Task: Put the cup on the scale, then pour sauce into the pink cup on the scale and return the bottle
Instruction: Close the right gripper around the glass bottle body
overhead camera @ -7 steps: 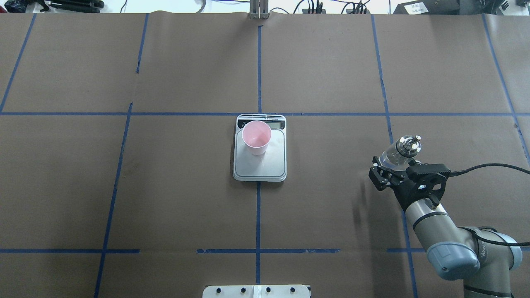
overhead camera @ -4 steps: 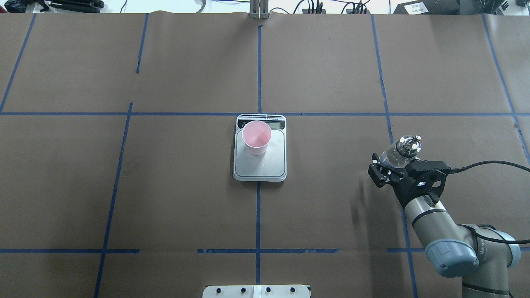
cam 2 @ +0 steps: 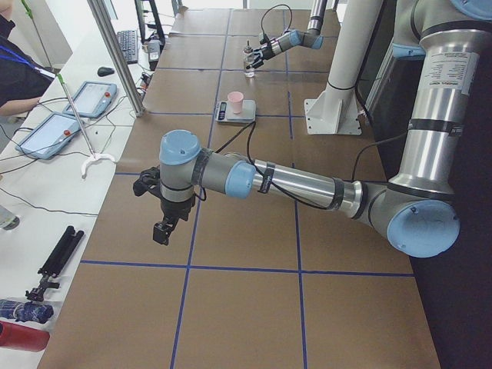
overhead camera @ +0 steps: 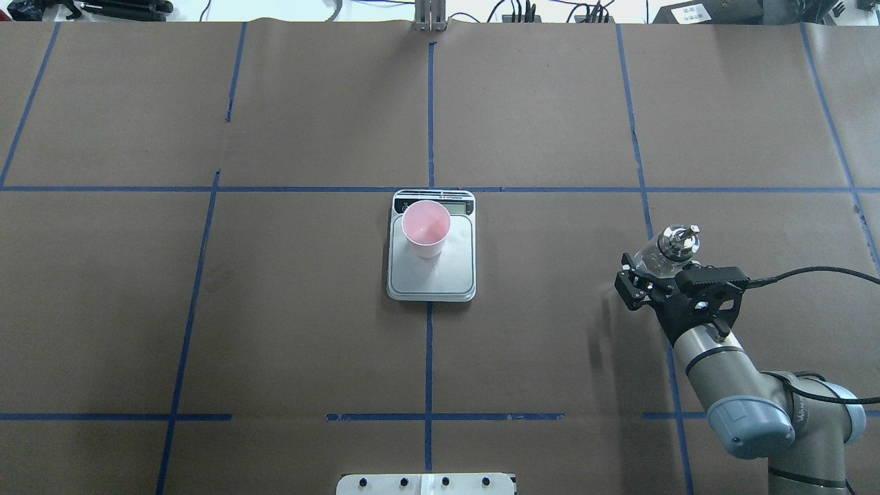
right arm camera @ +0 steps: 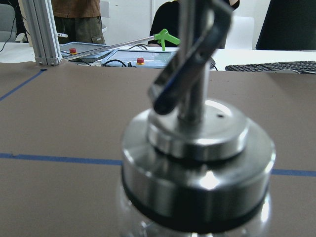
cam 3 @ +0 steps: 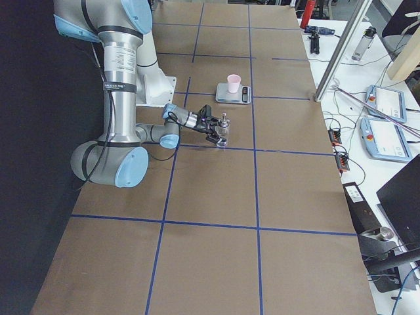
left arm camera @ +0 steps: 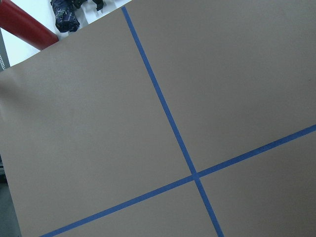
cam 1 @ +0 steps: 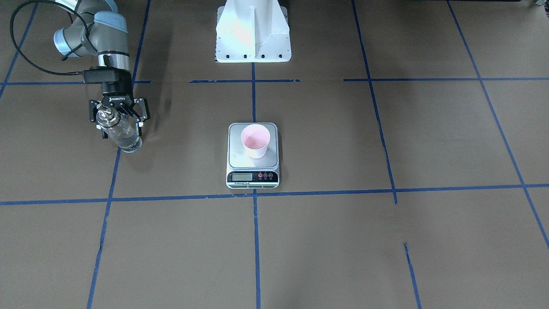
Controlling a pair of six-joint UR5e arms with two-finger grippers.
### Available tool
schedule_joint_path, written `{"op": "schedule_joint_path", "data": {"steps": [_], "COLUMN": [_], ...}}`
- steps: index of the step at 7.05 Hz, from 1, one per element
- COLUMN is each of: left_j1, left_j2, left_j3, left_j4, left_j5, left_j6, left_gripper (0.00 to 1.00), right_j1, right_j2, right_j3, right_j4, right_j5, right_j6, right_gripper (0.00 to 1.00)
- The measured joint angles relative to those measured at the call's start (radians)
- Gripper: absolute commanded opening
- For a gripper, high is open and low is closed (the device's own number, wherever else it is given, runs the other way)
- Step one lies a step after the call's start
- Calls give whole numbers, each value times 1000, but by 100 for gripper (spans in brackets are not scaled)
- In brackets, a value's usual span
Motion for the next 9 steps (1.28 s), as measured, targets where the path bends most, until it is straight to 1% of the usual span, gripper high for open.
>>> {"op": "schedule_joint_path", "data": {"steps": [1, 2, 3, 6, 7, 9], "left_j1": [0, 0, 0, 0, 0, 0], "left_j2": [0, 1, 2, 12, 32, 97], "left_j3": [0, 0, 1, 13, 27, 48], "left_j4": [0, -1, -1, 4, 6, 0], "left_j5": [0, -1, -1, -3, -20, -96], "left_j6": [0, 1, 1, -4, -15, -42], "left_gripper": [100, 100, 100, 100, 100, 100], "right_j1": [0, 0, 0, 0, 0, 1], "right_j2": [1, 2, 3, 2, 3, 5], "right_j3": [-2, -3, -3, -2, 1, 6], "right_j4": [0, 0, 0, 1, 1, 1], "right_j5": [-3, -6, -7, -20, -22, -22], "right_j6": [0, 1, 2, 2, 1, 0], "right_gripper": [40, 4, 0, 0, 0, 0]}}
